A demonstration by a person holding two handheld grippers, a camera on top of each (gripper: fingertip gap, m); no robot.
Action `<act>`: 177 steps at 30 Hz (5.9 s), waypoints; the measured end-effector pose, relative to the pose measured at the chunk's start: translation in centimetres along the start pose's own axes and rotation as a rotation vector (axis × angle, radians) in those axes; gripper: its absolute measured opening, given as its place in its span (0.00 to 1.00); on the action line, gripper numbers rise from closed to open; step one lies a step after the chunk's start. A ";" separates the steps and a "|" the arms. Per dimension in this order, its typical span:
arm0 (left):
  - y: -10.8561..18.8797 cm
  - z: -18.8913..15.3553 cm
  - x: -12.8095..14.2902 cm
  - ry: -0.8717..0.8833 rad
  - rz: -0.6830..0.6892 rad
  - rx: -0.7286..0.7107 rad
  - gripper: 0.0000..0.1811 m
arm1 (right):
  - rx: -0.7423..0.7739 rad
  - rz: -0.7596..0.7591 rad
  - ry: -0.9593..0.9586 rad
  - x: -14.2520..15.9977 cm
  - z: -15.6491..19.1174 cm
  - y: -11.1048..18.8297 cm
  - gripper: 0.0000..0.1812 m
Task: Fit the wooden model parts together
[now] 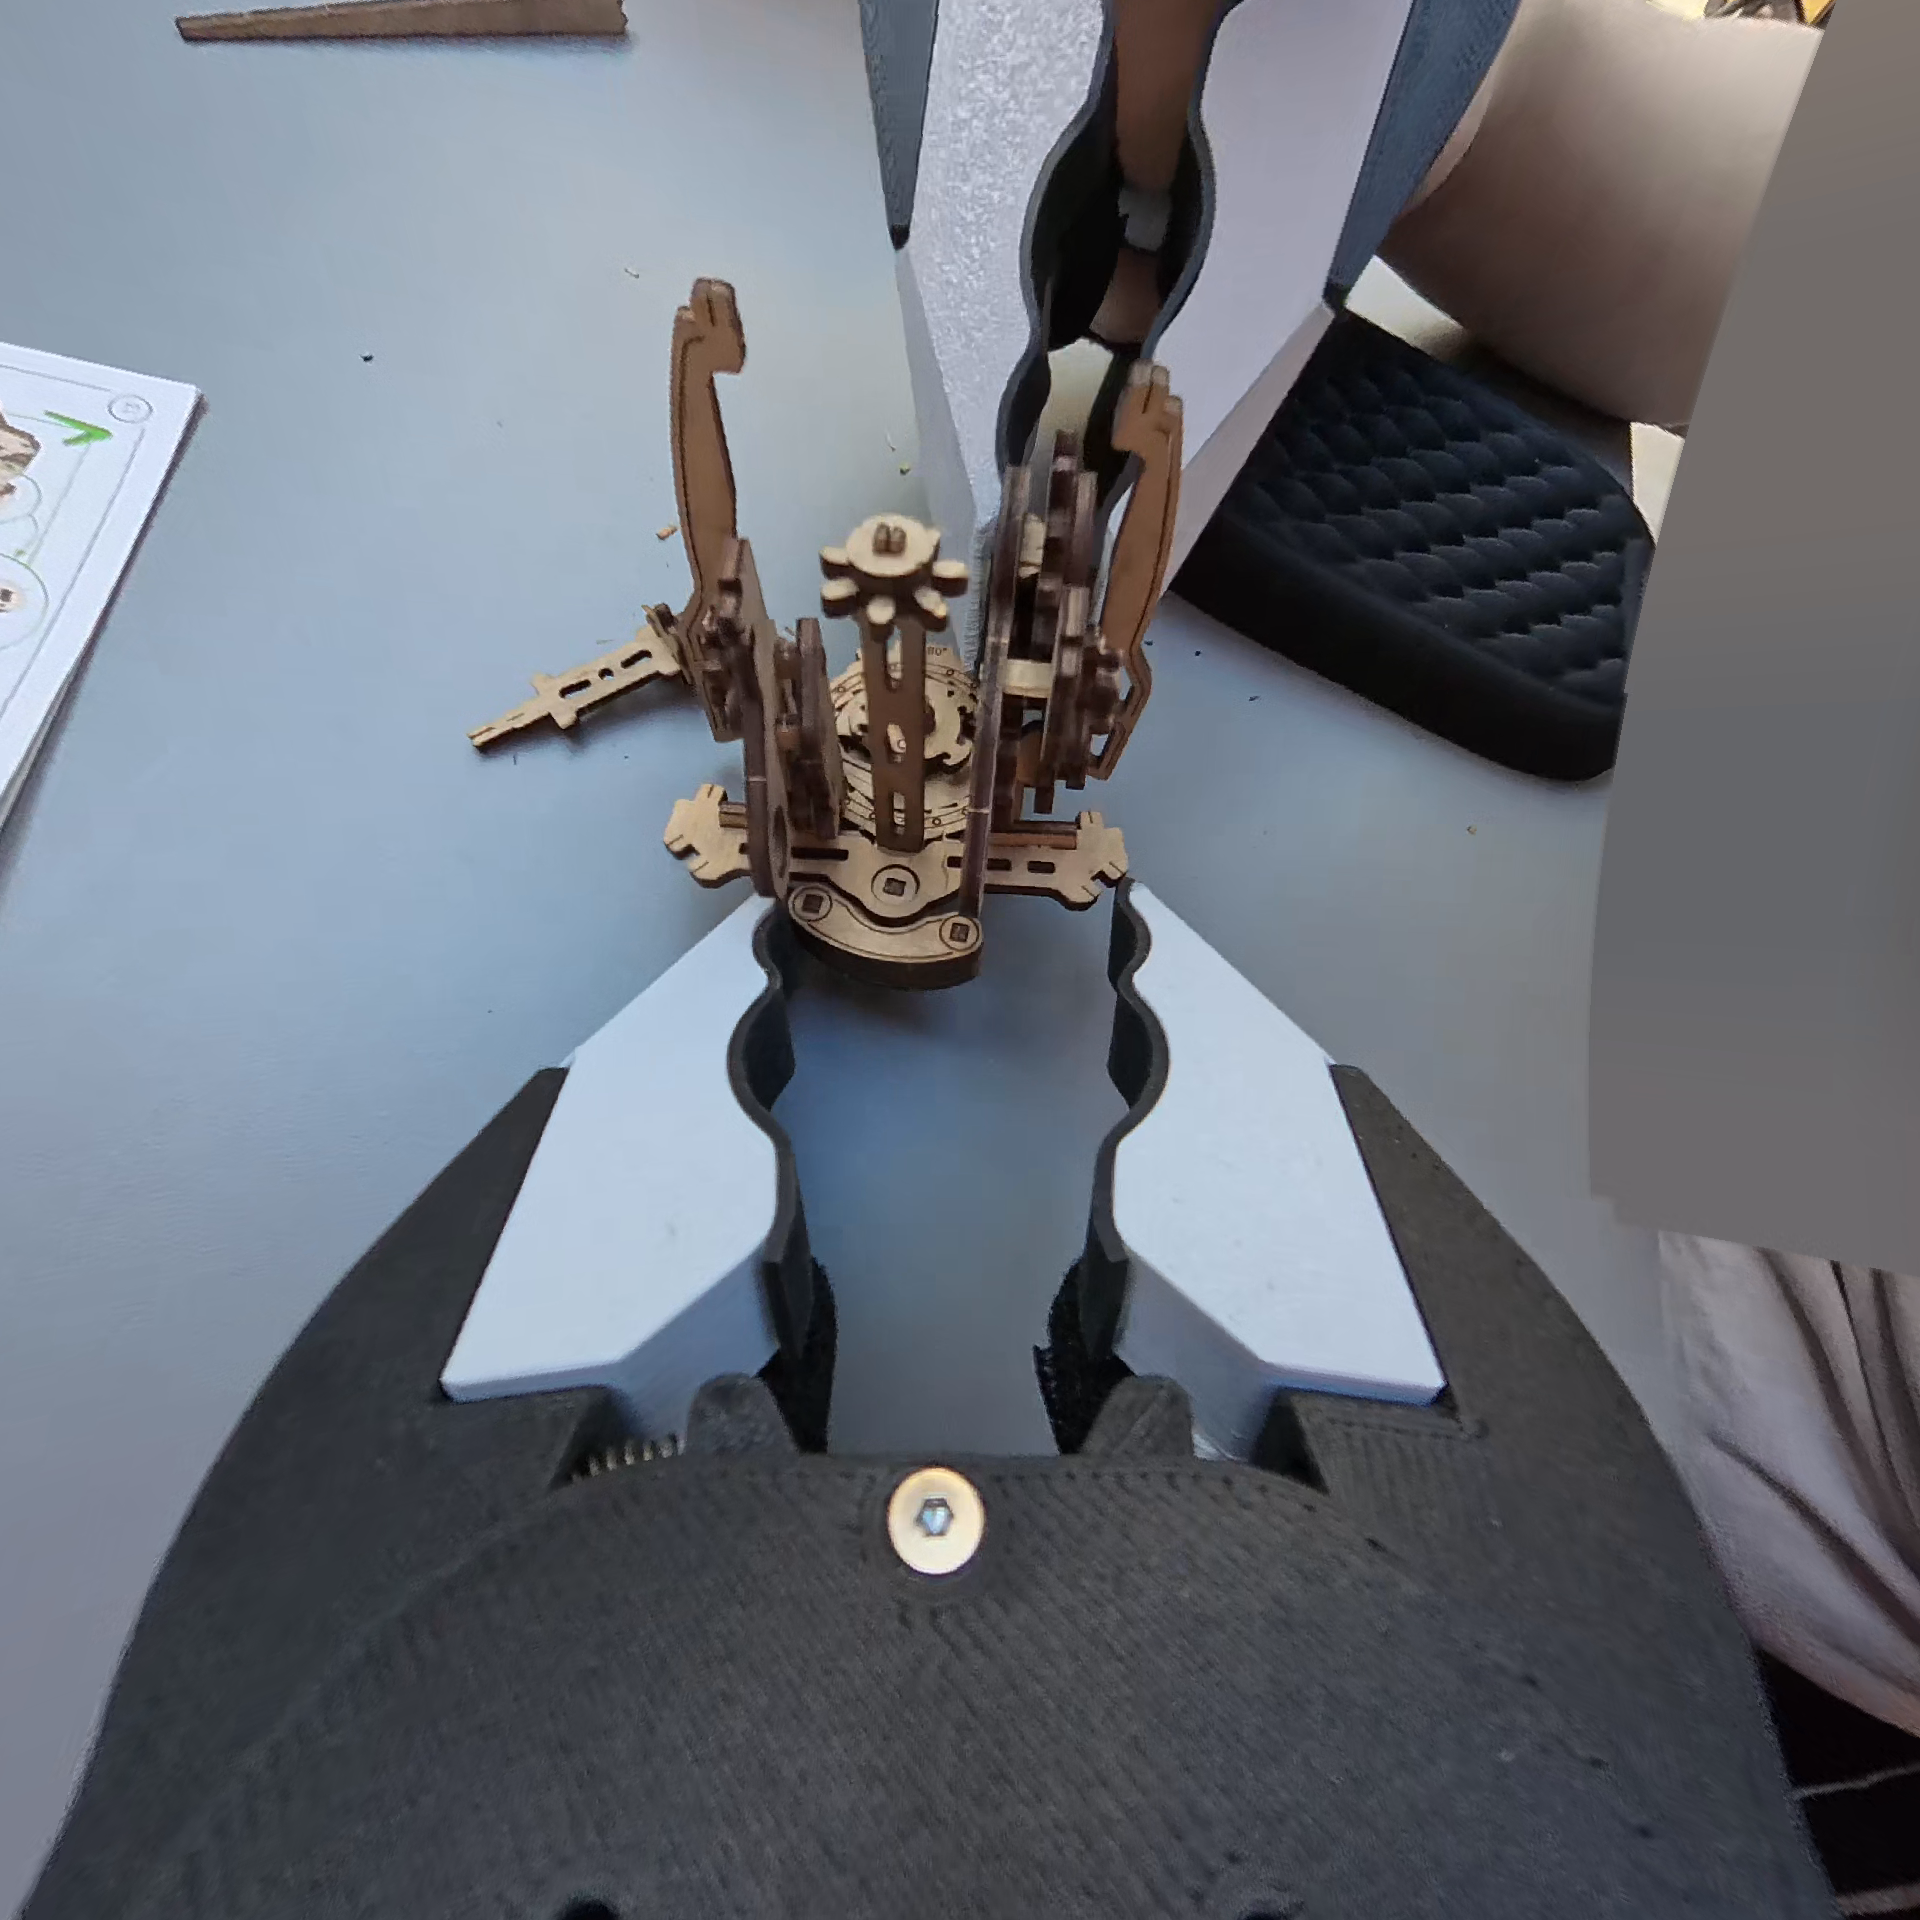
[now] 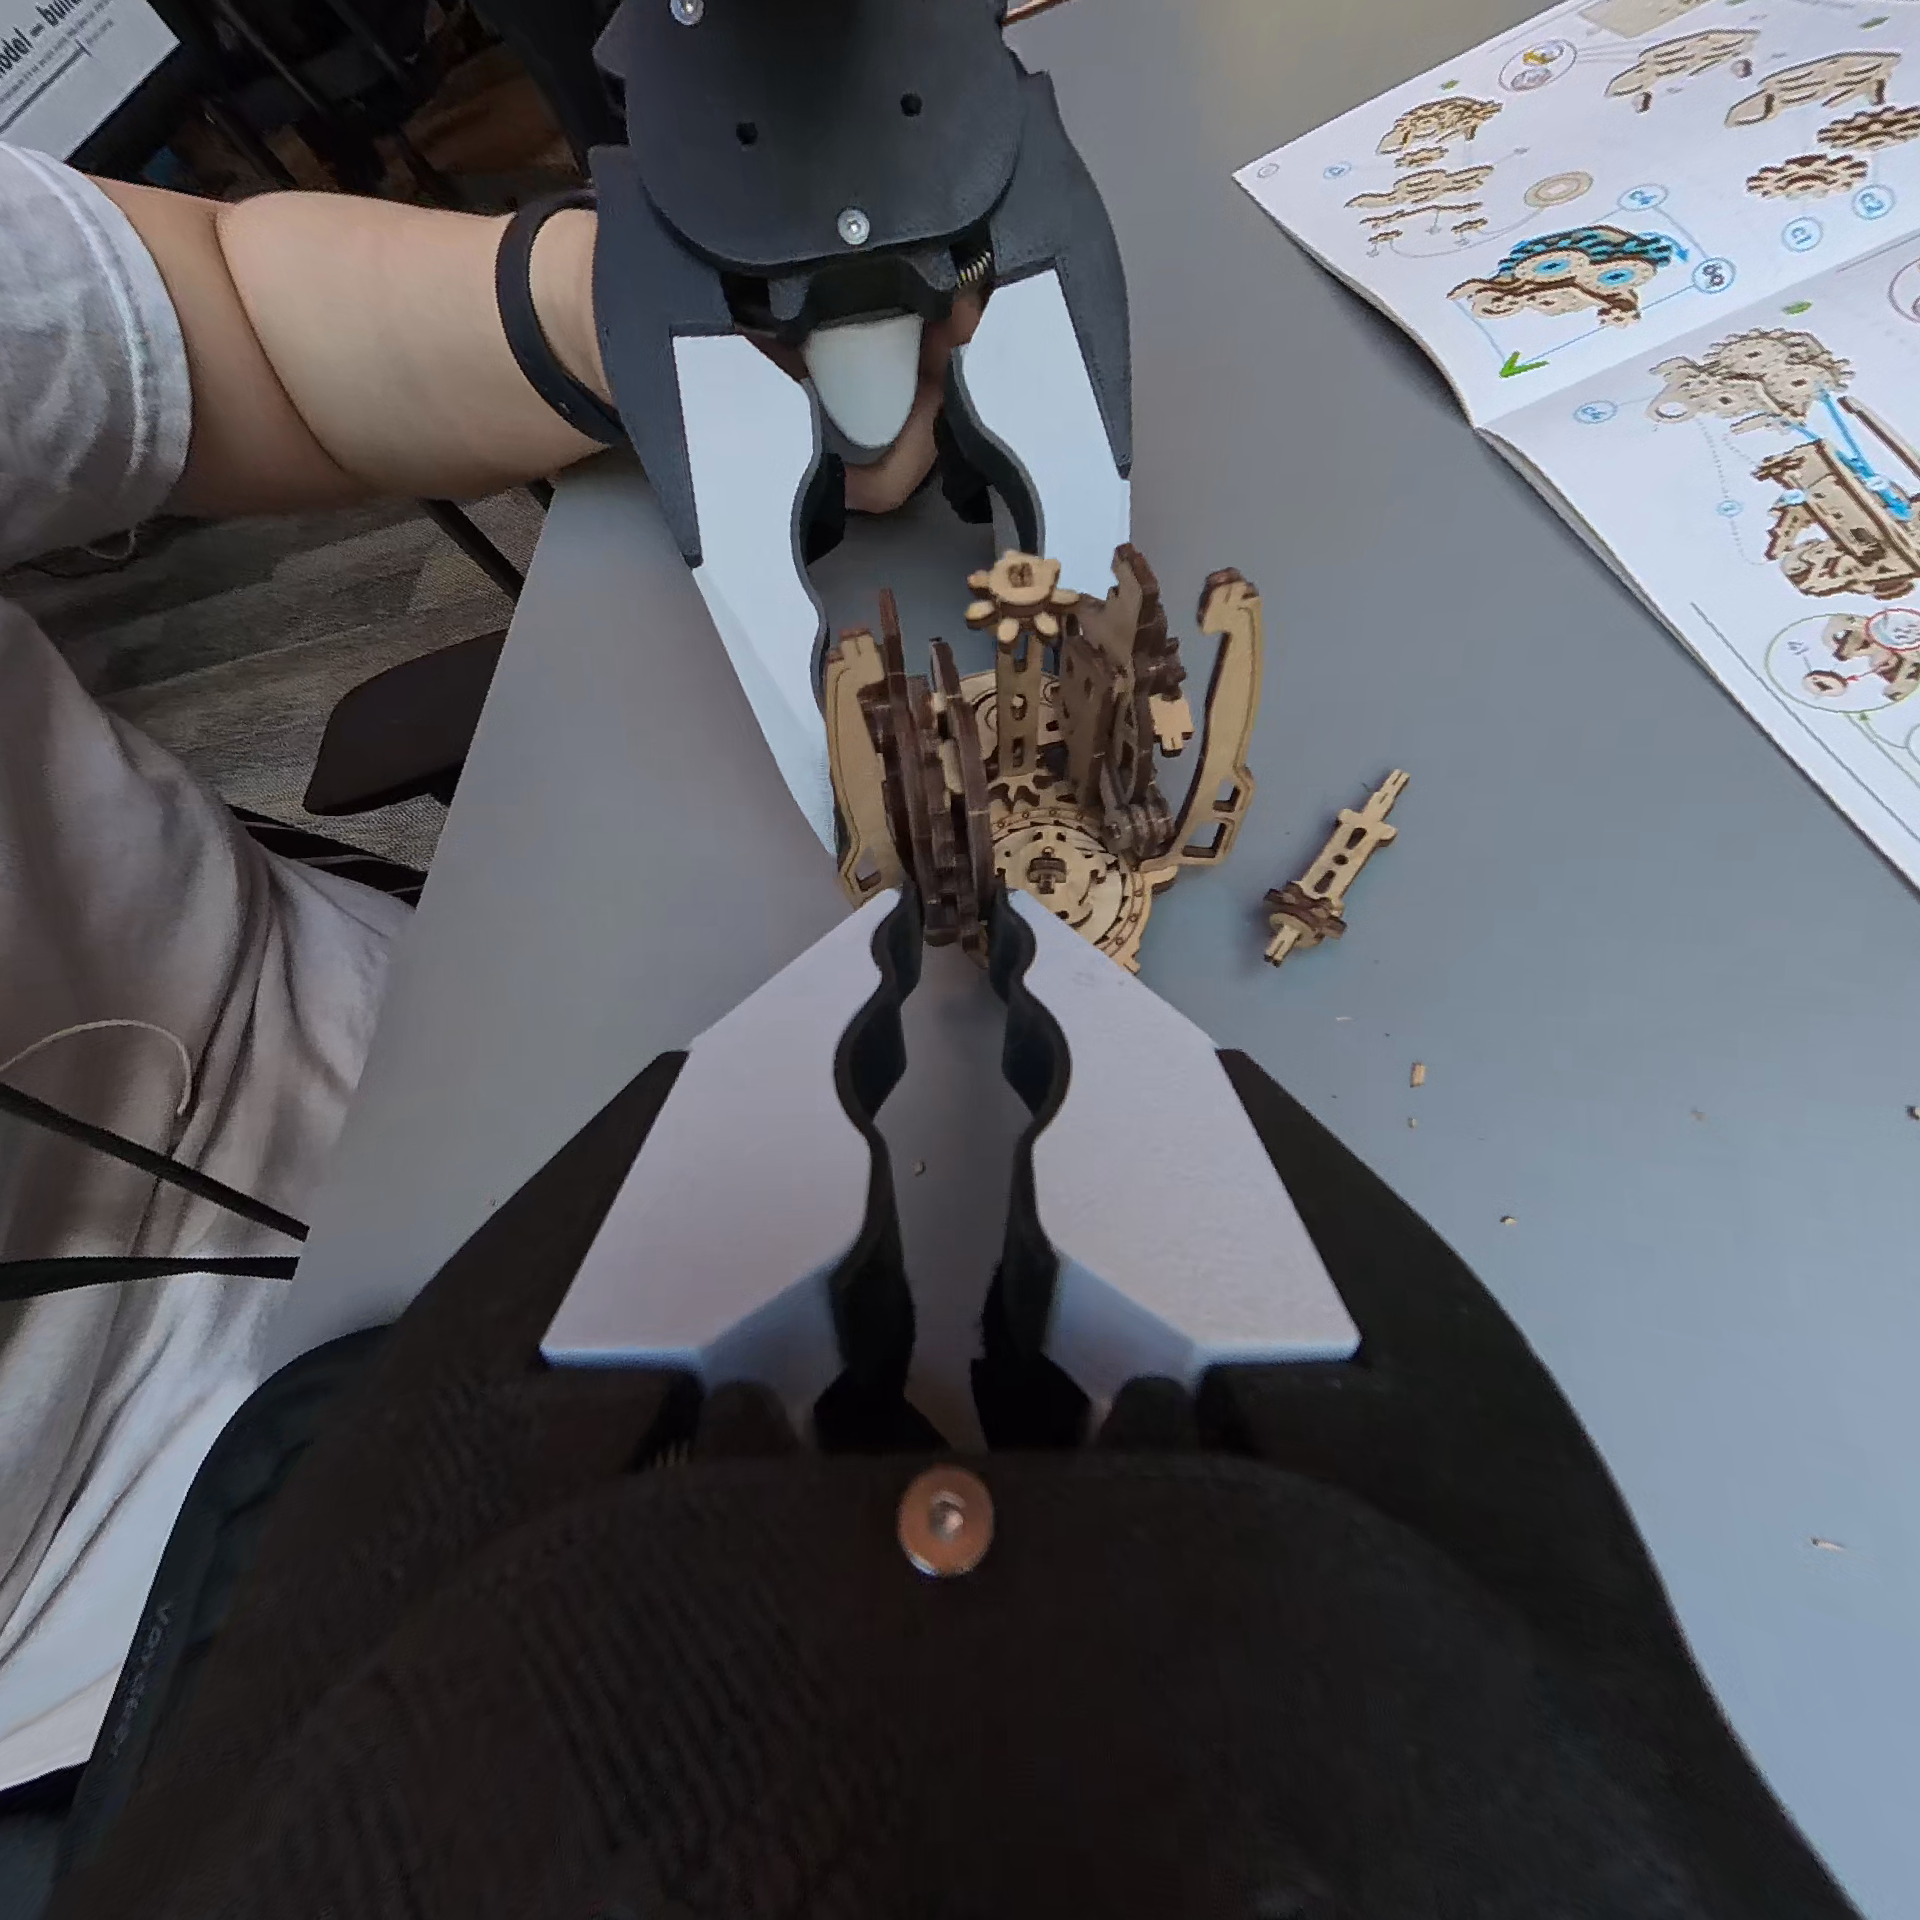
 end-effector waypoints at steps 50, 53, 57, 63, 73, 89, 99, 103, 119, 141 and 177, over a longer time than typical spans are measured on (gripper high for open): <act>-0.4 0.6 0.2 -0.197 0.030 -0.074 0.34 | -0.002 0.056 0.076 0.3 0.3 -0.7 0.06; -0.4 0.6 0.2 -0.193 0.031 -0.073 0.34 | 0.003 0.064 0.089 0.1 0.4 -0.7 0.05; -0.5 0.7 0.3 -0.192 0.040 -0.079 0.34 | 0.000 0.042 0.091 -0.4 0.4 -0.8 0.05; -0.5 0.7 0.2 -0.207 0.037 -0.081 0.34 | -0.005 0.051 0.097 0.1 0.3 -0.7 0.06; -0.5 0.8 0.2 -0.201 0.038 -0.087 0.34 | 0.000 0.045 0.099 -0.1 0.2 -0.7 0.06; -0.5 0.9 0.2 -0.209 0.041 -0.093 0.34 | 0.007 0.050 0.099 0.0 0.2 -0.8 0.06; -0.6 0.9 0.1 -0.224 0.040 -0.099 0.35 | -0.004 0.048 0.079 0.3 0.2 -0.9 0.06; -0.6 1.0 0.2 -0.214 0.041 -0.098 0.35 | 0.006 0.051 0.088 -0.1 0.2 -0.9 0.05; -0.6 1.3 -0.1 -0.202 0.025 -0.098 0.35 | -0.009 0.023 0.028 0.2 -0.2 -0.8 0.06; 0.4 1.0 -0.8 -0.139 -0.056 -0.084 0.33 | -0.040 -0.028 -0.039 0.0 -0.4 -0.2 0.06; 2.1 -0.9 -1.5 -0.044 -0.143 0.063 0.30 | -0.039 0.044 0.108 1.3 2.4 0.6 0.06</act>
Point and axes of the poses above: each gripper's, where its closed fingertips meet, y back along the fingers, x out of its underside, z = x × y across the jaws, the point moved 1 cm from there along y, back along the fingers, and after that the axes turned 13 degrees about -z, right-handed, at the moved point
